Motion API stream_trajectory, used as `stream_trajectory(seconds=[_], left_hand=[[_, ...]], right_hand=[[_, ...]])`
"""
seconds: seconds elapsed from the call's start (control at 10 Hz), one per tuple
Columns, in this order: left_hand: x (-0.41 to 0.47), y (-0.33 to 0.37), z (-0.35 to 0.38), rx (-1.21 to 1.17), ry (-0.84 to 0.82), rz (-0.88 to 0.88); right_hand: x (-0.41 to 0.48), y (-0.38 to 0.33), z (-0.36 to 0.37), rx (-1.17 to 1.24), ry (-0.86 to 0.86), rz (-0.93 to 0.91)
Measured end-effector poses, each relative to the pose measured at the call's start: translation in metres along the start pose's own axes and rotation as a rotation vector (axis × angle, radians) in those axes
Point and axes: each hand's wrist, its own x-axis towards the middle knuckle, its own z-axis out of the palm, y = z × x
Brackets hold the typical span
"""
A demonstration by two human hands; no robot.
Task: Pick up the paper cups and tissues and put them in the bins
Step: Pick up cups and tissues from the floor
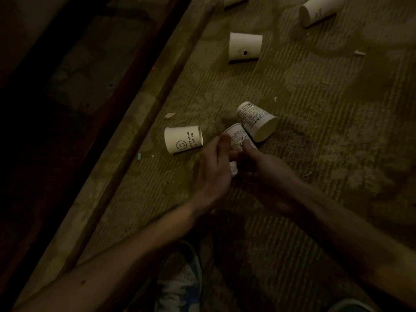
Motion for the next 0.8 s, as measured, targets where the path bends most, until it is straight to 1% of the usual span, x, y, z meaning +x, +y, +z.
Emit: stream_trajectory(seconds=[0.1,0.2,0.3,0.4,0.5,0.6,0.7,0.8], left_hand=[[0.008,-0.018,-0.007,0.096,0.035,0.094],[0.021,-0.040,-0.011,0.174,0.090,0.113],[0.037,-0.056,-0.017,0.093,0.031,0.058],[0.047,-0.061,-0.014,0.068,-0.115,0.011],[0.058,-0.061,-0.010,0.190,-0.169,0.033],[0.063,-0.058,-0.006,0.277,-0.174,0.008],[0.060,-0.047,-0.014,0.389,-0.295,0.114],[0.058,-0.020,-0.028,0.460,-0.461,0.225]], right_hand=[[0.004,-0.005,-0.009,-0.083,0.035,-0.007],[0.012,-0.012,-0.022,-0.277,0.249,-0.187],[0.025,-0.011,-0.035,-0.656,0.404,-0.363],[0.038,-0.003,-0.043,-0.969,0.414,-0.406],[0.045,0.005,-0.041,-0.993,0.365,-0.364],[0.049,0.010,-0.039,-0.992,0.386,-0.373],[0.043,0.010,-0.037,-0.951,0.369,-0.343],[0.026,0.000,-0.039,-0.924,0.283,-0.290]])
